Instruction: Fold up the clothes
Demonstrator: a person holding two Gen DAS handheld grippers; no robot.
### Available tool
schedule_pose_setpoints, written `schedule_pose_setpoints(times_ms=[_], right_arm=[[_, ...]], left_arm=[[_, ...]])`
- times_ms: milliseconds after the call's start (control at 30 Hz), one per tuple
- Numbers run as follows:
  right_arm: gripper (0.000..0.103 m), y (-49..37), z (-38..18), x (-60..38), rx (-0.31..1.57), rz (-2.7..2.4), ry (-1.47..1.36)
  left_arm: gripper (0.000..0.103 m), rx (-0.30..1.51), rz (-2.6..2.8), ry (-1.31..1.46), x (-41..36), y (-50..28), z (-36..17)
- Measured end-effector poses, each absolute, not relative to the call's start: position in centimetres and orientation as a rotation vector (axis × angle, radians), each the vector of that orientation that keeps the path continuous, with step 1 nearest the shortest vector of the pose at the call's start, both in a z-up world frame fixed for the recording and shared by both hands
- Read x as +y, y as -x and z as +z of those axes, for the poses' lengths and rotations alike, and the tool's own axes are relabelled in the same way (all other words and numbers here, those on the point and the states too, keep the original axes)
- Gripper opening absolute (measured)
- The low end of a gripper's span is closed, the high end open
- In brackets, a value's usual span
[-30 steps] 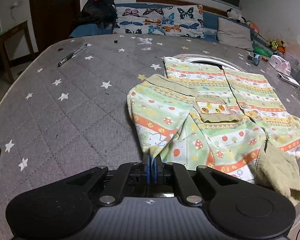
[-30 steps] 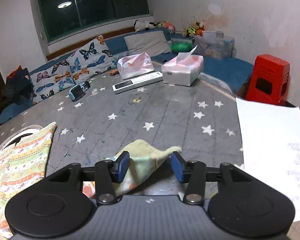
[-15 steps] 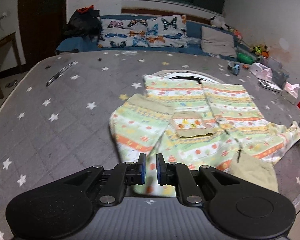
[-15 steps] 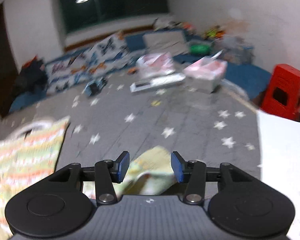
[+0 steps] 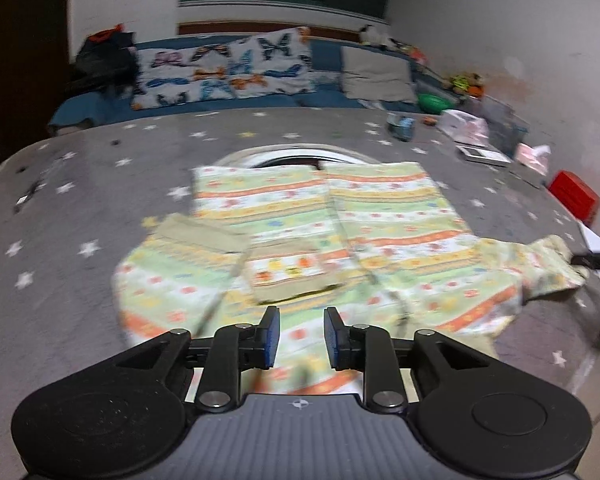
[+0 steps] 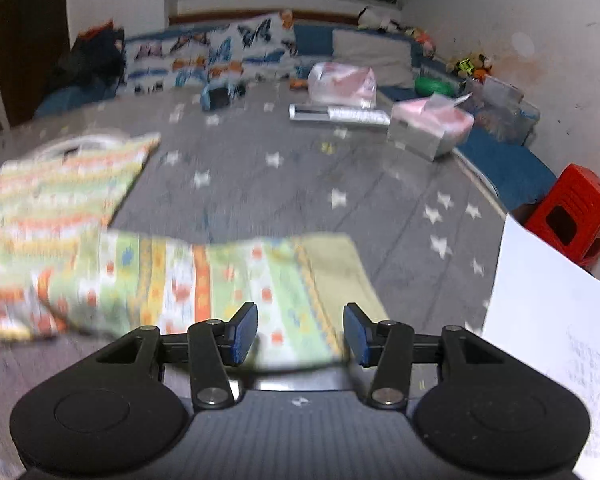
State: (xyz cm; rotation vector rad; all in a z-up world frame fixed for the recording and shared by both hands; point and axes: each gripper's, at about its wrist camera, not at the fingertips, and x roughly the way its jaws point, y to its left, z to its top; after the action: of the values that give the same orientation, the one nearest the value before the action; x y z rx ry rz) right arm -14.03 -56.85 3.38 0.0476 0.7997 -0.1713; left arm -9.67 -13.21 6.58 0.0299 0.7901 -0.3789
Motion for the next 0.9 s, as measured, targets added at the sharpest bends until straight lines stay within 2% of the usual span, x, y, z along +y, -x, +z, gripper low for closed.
schedule_pose_setpoints(times_ms=[200,367,533,600,633,900], right_arm=[[0.051,10.3,1.6,-57.7,0.830,-0.156,-0.123],[0.063,8.1,0.5,-57.2,0.827,-0.181,-0.064],[0.066,5.0,0.1,-57.1,0.805,-0.179,-0.037],[0.079,4.0,-0.1,-57.1,0.797,-0.190,-0.028],[0.082,3.6,-0.2,-57.2,0.795,-0.200,-0.026],[0.082,4.9,2.1,-54.5,0.736,-0.161,0.001]], left_arm=[[0.027,0.805,-0.517,-0.055,-17.4,10.0,5.7],[0.030,0.838,-0.579,-0.087,-19.2,10.6,4.5],[0.030,0.879,-0.587,-0.103,-19.3,11.1,3.3],[0.030,0.888,-0.589,-0.108,-19.3,11.2,3.1],[0.031,0.890,-0.589,-0.112,-19.3,11.3,3.0],[0.037,0.845,-0.594,-0.090,-18.2,11.3,4.4]])
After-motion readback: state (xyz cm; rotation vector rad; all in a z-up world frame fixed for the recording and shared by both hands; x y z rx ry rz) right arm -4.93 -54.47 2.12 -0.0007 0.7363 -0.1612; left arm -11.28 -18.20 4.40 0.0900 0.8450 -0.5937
